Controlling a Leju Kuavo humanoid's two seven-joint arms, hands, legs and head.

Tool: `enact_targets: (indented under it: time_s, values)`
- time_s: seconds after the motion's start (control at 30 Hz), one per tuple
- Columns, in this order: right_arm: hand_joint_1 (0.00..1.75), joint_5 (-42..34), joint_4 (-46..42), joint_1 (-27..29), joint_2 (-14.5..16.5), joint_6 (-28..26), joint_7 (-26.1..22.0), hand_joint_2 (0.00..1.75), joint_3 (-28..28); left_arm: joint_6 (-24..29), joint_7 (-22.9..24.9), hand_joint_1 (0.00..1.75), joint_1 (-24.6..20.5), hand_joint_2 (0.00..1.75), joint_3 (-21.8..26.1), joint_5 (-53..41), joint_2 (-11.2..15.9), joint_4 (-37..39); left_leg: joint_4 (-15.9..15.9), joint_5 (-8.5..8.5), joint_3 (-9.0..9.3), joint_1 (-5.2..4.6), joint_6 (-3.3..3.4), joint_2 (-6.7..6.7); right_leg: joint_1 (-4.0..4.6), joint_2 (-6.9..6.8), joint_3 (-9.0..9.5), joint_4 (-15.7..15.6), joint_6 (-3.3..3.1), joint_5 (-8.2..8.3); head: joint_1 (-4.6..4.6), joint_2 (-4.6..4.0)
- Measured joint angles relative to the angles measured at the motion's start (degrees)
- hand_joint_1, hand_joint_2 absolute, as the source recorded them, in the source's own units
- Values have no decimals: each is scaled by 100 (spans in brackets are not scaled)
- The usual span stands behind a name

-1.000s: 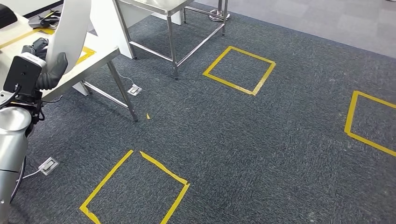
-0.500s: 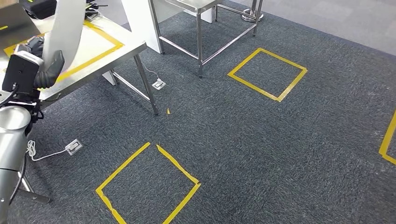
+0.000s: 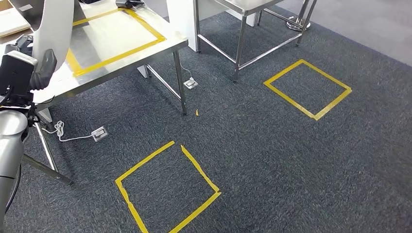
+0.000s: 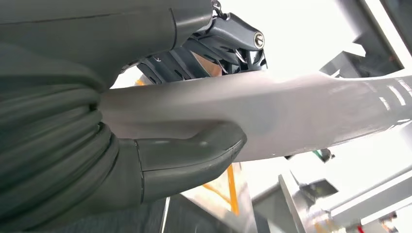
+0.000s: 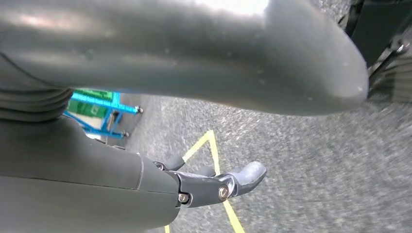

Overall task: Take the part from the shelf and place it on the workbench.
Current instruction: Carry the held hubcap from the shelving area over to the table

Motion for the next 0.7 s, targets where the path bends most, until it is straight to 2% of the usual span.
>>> enact_targets:
  time_s: [0.07,0.1,0.13,0.17,0.2,0.23,0.3,0.33,0.37,0.43,0.47,0.5,0.57,0.6,0.63,0.67,0.7]
  values:
    - [0,-9,1,15,2,-4,-19,0,-9,35,27,175,-16,175,-3,-41,-47,13,-5,9,-6,24,40,-124,-28,336,-345,676,55,-309,16,0]
    - [0,-14,1,26,3,-8,-22,0,-17,52,37,175,-15,175,-7,-57,-78,26,1,9,-16,25,51,-199,-34,403,-547,1042,71,-441,24,0]
    - [0,-17,1,33,3,-13,-17,0,-26,68,42,175,-12,175,-13,-68,-108,40,11,8,-24,26,55,-279,-37,429,-692,1280,79,-489,29,0]
    - [0,-19,1,35,3,-19,-11,0,-32,83,45,175,-8,175,-19,-72,-133,54,24,6,-31,29,51,-358,-38,442,-741,1312,79,-428,36,0]
    - [0,-21,1,33,3,-26,-8,0,-37,100,47,175,-6,175,-24,-70,-154,63,41,2,-35,33,43,-432,-42,461,-674,1114,74,-262,42,0]
    - [0,-22,1,29,3,-36,-9,0,-39,118,48,175,-7,175,-27,-67,-171,68,61,-6,-38,38,29,-501,-50,513,-513,743,66,-43,45,0]
    - [0,-22,1,23,4,-55,-16,0,-42,162,49,175,-15,175,-28,-51,-205,71,110,-27,-63,32,-27,-621,-73,693,-192,41,47,235,45,0]
    - [0,-20,1,22,4,-62,-20,0,-42,185,50,175,-18,175,-27,-40,-218,70,122,-31,-80,32,-61,-672,-76,743,-111,-134,31,273,44,0]
    - [0,-19,1,19,5,-66,-18,0,-43,203,50,175,-18,175,-27,-27,-231,70,121,-27,-95,31,-100,-722,-70,750,-91,-182,5,256,44,0]
    - [0,-16,0,7,12,-69,-9,0,-44,227,50,175,-6,175,-22,-12,-231,70,105,-14,-117,47,-173,-779,-61,629,-67,-211,-76,279,46,0]
    - [0,-16,-1,-1,16,-68,-3,0,-45,234,50,175,0,175,-17,-9,-225,70,152,-42,-146,41,-203,-695,-65,579,-51,-233,-119,294,35,0]
    - [0,-16,-1,-5,20,-67,-4,0,-46,241,51,175,4,175,-13,-9,-220,69,295,-127,-219,36,-231,-545,-73,524,-35,-256,-156,308,18,0]
    - [0,-15,-2,5,21,-64,-8,0,-50,248,50,175,19,175,-9,-8,-229,69,914,-447,-517,33,-276,-205,-70,418,-25,-274,-199,309,-15,0]
    - [0,-15,-2,13,21,-62,-9,0,-52,249,51,175,38,175,-9,-8,-242,70,1300,-606,-707,45,-298,-128,-66,356,-24,-273,-209,301,-21,0]
    - [0,-14,-2,20,21,-61,-9,0,-56,249,53,175,64,175,-10,-8,-251,73,1585,-692,-850,57,-311,-102,-64,291,-22,-272,-215,290,-20,0]
    - [0,-14,-2,23,21,-60,-9,0,-60,248,55,175,90,175,-10,-8,-259,77,1682,-672,-903,65,-317,-93,-64,227,-15,-271,-215,279,-21,0]
    - [0,-14,-2,23,22,-58,-9,0,-65,244,56,175,108,175,-10,-8,-262,80,1547,-546,-836,69,-314,-79,-64,163,-1,-270,-211,265,-21,0]
